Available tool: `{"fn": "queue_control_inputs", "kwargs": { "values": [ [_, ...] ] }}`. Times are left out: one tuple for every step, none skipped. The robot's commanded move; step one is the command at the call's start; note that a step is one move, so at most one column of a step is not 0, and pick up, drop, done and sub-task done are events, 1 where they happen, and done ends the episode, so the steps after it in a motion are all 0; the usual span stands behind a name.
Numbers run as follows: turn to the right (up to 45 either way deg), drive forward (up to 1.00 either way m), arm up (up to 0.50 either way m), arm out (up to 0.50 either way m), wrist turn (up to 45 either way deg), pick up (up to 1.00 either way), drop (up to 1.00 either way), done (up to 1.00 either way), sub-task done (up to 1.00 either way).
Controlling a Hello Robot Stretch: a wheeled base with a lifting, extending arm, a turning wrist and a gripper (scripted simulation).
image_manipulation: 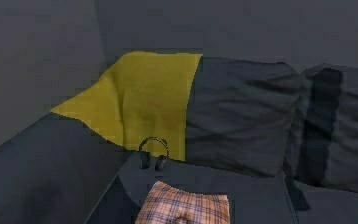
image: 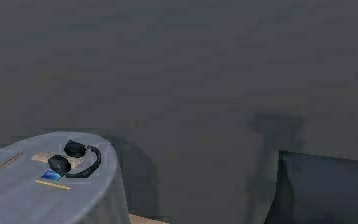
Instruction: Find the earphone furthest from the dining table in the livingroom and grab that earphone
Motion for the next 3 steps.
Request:
{"fn": "queue_control_inputs", "kwargs": {
  "values": [
    [0.0,0.00,0.00,0.50,0.0,0.00,0.00,0.00,0.00],
    [0.0,0.00,0.00,0.00,45.0,0.00,0.00,0.00,0.00],
    [0.0,0.00,0.00,0.00,45.0,0.00,0.00,0.00,0.00]
  ]
}}
